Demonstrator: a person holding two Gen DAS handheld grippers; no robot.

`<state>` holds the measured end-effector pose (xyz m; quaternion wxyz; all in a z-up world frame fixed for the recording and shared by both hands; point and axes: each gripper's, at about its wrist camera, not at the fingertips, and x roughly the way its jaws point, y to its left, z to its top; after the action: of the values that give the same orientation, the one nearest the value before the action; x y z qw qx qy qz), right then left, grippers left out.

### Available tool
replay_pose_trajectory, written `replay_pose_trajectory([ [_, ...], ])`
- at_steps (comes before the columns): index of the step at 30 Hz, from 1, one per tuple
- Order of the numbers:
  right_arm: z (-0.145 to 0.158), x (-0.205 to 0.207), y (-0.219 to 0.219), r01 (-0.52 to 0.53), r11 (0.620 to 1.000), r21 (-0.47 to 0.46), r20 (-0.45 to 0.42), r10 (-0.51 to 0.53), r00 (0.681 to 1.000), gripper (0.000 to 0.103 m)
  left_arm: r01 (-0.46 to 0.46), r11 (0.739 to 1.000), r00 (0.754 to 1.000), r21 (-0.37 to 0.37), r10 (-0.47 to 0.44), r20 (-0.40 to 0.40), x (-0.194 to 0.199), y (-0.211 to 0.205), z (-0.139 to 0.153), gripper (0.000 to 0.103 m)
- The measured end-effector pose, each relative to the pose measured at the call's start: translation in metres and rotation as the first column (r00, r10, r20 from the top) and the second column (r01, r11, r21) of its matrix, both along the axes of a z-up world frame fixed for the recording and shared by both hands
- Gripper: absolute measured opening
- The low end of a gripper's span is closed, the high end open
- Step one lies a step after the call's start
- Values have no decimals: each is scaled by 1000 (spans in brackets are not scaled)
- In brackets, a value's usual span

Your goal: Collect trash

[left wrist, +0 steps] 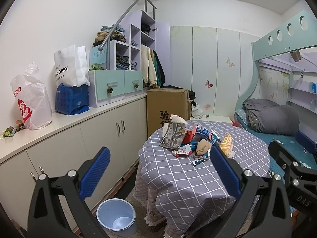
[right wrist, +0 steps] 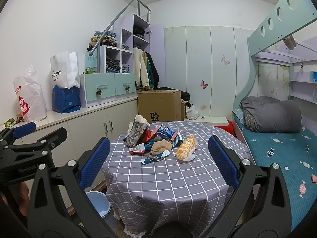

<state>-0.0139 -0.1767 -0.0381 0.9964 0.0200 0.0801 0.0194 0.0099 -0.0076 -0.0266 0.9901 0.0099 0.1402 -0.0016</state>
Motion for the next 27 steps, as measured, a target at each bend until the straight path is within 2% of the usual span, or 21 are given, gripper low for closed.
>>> replay_pose_trajectory([
  [27, -13, -1, -2, -2, 1000, 6, -10, 2, 1000, 97, 1, 1000, 1000, 4, -1, -10, -2, 4, -1, 99],
])
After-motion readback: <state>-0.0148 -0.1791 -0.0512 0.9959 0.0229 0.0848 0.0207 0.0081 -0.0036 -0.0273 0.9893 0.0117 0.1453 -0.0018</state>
